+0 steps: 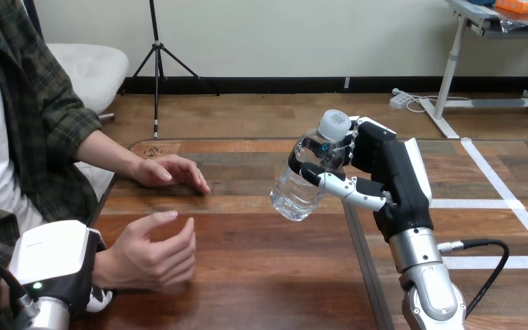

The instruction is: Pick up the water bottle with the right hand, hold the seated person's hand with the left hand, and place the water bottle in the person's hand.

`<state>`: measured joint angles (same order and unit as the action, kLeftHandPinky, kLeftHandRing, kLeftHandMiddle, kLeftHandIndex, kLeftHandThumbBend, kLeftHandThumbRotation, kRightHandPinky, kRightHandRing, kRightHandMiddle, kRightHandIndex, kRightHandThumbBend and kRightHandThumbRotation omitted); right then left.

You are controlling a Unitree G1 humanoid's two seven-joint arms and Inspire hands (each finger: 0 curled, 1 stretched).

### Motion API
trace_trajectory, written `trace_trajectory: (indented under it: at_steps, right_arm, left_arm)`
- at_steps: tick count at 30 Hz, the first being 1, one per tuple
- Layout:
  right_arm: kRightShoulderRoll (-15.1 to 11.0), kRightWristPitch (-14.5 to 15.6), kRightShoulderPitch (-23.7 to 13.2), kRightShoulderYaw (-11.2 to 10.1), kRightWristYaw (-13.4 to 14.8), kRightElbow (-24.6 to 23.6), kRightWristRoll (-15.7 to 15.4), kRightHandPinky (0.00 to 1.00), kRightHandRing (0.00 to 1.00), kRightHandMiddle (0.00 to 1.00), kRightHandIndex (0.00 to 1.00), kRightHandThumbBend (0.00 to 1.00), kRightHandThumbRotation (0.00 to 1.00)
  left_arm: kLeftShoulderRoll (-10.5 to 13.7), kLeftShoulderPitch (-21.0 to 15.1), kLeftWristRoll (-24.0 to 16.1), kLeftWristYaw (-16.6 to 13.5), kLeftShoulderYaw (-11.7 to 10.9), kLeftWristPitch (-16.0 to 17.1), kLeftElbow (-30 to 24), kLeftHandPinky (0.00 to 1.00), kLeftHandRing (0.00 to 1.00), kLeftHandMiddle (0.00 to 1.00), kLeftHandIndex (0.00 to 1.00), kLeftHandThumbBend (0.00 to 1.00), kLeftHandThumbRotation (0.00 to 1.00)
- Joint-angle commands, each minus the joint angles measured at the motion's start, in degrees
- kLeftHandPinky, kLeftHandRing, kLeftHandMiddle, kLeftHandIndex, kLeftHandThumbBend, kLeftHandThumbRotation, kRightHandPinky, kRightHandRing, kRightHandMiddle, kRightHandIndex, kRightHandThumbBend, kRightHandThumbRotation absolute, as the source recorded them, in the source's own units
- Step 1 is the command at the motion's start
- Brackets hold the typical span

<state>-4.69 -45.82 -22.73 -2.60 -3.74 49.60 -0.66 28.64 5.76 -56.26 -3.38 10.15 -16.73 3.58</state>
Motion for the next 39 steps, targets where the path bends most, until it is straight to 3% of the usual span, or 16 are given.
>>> trace_trajectory:
  at_steps: [1, 9, 22, 39]
  right_arm:
    - [0.1, -0.9, -4.2, -0.8, 0.5, -3.0, 0.7, 0.37, 0.4, 0.47, 0.57, 0.67, 0.0]
    - [0.4, -0.4, -4.2, -1.0, -0.4, -3.1, 1.9, 0.38, 0.41, 0.47, 0.57, 0.67, 0.0]
    - [0.2, -0.4, -4.3, -1.0, 0.3, -3.1, 1.3, 0.38, 0.41, 0.47, 0.58, 0.67, 0.0]
    - [0.1, -0.3, -4.3, -1.1, 0.9, -3.1, 0.9, 0.38, 0.41, 0.47, 0.58, 0.68, 0.0]
  left_arm:
    - [0.5, -1.9, 1.2, -0.2, 0.3, 0.7, 1.7, 0.47, 0.49, 0.53, 0.54, 0.83, 0.0]
    - [0.7, -2.0, 2.5, -1.4, 0.5, 2.0, 2.0, 0.45, 0.48, 0.53, 0.54, 0.84, 0.0]
    - [0.8, -2.1, 3.8, -2.4, 0.8, 3.4, 2.4, 0.46, 0.49, 0.53, 0.54, 0.83, 0.0]
    - [0.6, -1.9, 4.9, -7.4, 0.9, 7.2, 3.6, 0.45, 0.48, 0.52, 0.53, 0.86, 0.0]
